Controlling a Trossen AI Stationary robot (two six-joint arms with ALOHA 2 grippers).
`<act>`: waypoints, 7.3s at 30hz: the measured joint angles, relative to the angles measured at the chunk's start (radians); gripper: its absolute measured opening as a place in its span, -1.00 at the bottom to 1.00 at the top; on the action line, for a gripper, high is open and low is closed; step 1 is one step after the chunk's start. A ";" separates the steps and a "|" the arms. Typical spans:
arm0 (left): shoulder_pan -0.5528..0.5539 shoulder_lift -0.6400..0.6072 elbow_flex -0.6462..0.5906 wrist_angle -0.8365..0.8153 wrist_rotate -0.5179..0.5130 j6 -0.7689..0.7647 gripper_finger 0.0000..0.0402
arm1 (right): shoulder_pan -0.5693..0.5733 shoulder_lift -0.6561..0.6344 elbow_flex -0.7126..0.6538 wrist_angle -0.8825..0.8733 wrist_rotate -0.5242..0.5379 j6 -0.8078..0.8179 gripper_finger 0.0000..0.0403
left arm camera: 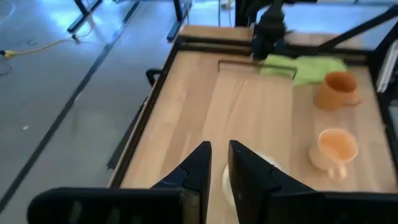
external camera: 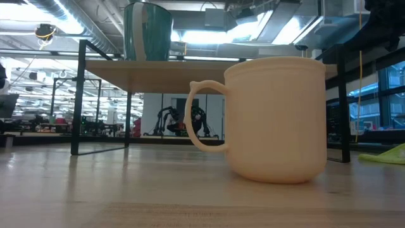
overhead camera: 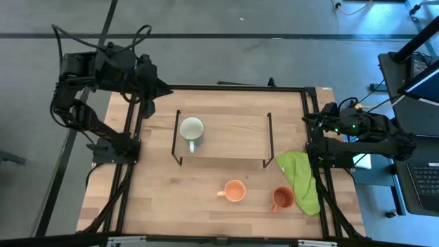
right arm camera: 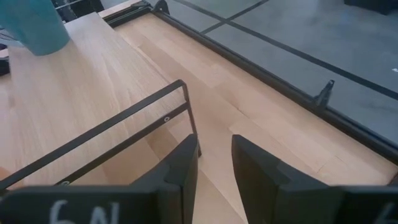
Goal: Stack small to large cups/mugs on shelf
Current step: Put the orange mug on the shelf
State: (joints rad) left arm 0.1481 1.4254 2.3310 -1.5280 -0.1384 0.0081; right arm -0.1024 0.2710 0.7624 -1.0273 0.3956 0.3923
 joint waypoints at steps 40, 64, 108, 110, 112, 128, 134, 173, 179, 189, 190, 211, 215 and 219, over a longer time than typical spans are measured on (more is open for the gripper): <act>-0.609 0.193 -0.008 -0.012 -0.119 -0.293 -0.76 | 0.242 0.299 0.000 0.176 -0.400 0.115 -0.50; -0.810 0.171 -0.008 -0.044 -0.331 -0.419 -0.76 | 0.666 0.611 0.000 0.012 -0.455 0.730 -0.50; -0.808 0.162 -0.008 -0.043 -0.352 -0.422 -0.76 | 0.861 0.847 0.000 0.232 -0.371 0.839 -0.50; -0.808 0.162 -0.008 -0.043 -0.352 -0.422 -0.76 | 0.861 0.861 0.001 0.238 -0.371 0.839 -0.50; -0.808 0.162 -0.008 -0.043 -0.352 -0.422 -0.76 | 0.861 0.877 0.001 0.251 -0.379 0.838 -0.50; -0.808 0.163 -0.008 -0.043 -0.352 -0.417 -0.76 | 0.860 0.982 0.001 0.263 -0.416 0.834 -0.50; -0.808 0.162 -0.008 -0.043 -0.352 -0.417 -0.76 | 0.860 0.982 0.001 0.266 -0.417 0.834 -0.50; -0.794 0.163 -0.008 0.048 -0.359 -0.416 -0.76 | 0.861 0.982 0.001 0.337 -0.406 0.853 -0.50; -0.786 0.163 -0.008 0.048 -0.360 -0.386 -0.76 | 0.861 0.982 0.001 0.338 -0.406 0.852 -0.50; -0.731 0.164 -0.008 0.048 -0.359 -0.066 -0.76 | 0.861 0.982 0.001 0.337 -0.406 0.852 -0.50; -0.727 0.164 -0.008 0.048 -0.359 -0.066 -0.76 | 0.861 0.982 0.001 0.337 -0.406 0.852 -0.50; -0.703 0.165 -0.008 0.171 -0.359 -0.083 -0.76 | 0.861 0.982 0.001 0.338 -0.406 0.852 -0.50; -0.693 0.165 -0.008 0.185 -0.359 -0.083 -0.76 | 0.861 0.982 0.001 0.338 -0.406 0.852 -0.50; -0.672 0.165 -0.008 0.253 -0.358 -0.083 -0.76 | 0.861 0.982 0.001 0.338 -0.406 0.852 -0.50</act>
State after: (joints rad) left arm -0.5243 1.5902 2.3234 -1.2753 -0.4966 -0.0748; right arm 0.7582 1.2530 0.7631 -0.6898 -0.0109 1.2446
